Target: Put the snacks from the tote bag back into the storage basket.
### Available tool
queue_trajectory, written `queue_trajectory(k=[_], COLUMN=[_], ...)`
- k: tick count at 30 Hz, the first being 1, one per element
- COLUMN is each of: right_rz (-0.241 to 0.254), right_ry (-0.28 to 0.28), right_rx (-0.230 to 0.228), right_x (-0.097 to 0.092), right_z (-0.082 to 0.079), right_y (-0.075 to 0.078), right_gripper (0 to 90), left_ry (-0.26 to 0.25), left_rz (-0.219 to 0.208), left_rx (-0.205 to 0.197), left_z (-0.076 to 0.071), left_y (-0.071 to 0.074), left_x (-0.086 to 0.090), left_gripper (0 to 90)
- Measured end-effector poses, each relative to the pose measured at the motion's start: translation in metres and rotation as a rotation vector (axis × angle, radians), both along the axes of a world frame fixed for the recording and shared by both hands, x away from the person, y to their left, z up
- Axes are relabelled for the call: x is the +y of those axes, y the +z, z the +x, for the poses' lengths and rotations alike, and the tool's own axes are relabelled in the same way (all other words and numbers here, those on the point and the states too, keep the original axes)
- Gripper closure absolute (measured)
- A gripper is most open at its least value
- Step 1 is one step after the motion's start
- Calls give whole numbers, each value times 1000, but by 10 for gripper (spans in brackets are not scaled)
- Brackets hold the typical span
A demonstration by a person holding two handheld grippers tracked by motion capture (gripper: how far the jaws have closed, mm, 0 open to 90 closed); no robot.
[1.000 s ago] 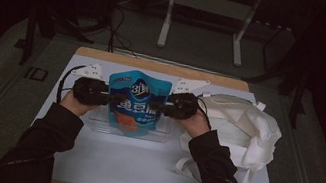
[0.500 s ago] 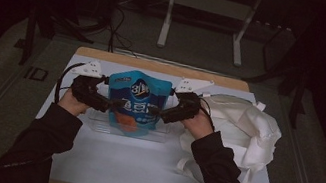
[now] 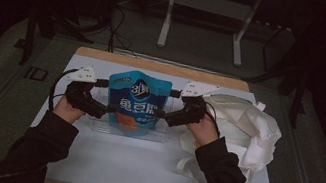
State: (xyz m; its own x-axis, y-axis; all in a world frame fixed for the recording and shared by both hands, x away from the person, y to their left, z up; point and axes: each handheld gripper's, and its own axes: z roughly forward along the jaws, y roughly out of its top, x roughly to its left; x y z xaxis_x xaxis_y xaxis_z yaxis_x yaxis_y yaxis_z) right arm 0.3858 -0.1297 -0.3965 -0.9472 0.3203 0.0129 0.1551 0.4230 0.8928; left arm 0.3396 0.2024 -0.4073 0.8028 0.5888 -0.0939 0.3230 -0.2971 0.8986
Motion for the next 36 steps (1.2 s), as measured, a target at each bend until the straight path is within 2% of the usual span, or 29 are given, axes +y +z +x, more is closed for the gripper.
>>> queue_trajectory(k=[4, 10, 12, 14, 16, 20, 24, 27, 32, 34, 36], right_rz=[-8, -11, -14, -13, -18, -21, -30, -27, -36, -33, -36], right_ry=[-4, -22, -22, -16, -8, -17, -24, -28, -40, -45, -50], right_rx=[1, -1, 0, 0, 4, 12, 18, 18, 8, 8, 8], right_x=[-4, -14, -17, -20, -23, -29, -38, -42, -54, -58, -62], right_z=[-4, -10, -14, -17, -20, -25, -32, -35, -46, -49, -52], right_y=[-3, -4, -3, -4, -5, -11, -17, -20, -27, -30, -33], right_gripper=[143, 144, 143, 143, 143, 143, 143, 143, 144, 144, 144], left_ry=[19, 47, 59, 80, 75, 78, 94, 100, 129, 108, 100], left_rz=[24, 46, 48, 60, 67, 55, 42, 39, 3, -9, 3], left_rx=[-1, 31, 20, -10, 6, 35, 11, 9, -4, 6, 7], left_z=[-8, -17, -21, -27, -31, -41, -55, -62, -78, -82, -87], left_y=[-5, -13, -16, -21, -26, -36, -42, -46, -52, -54, -56], left_x=[0, -2, -2, -2, -2, -3, -4, -5, -7, -10, -15], left_gripper=[9, 9, 9, 8, 8, 9, 9, 9, 9, 9, 9])
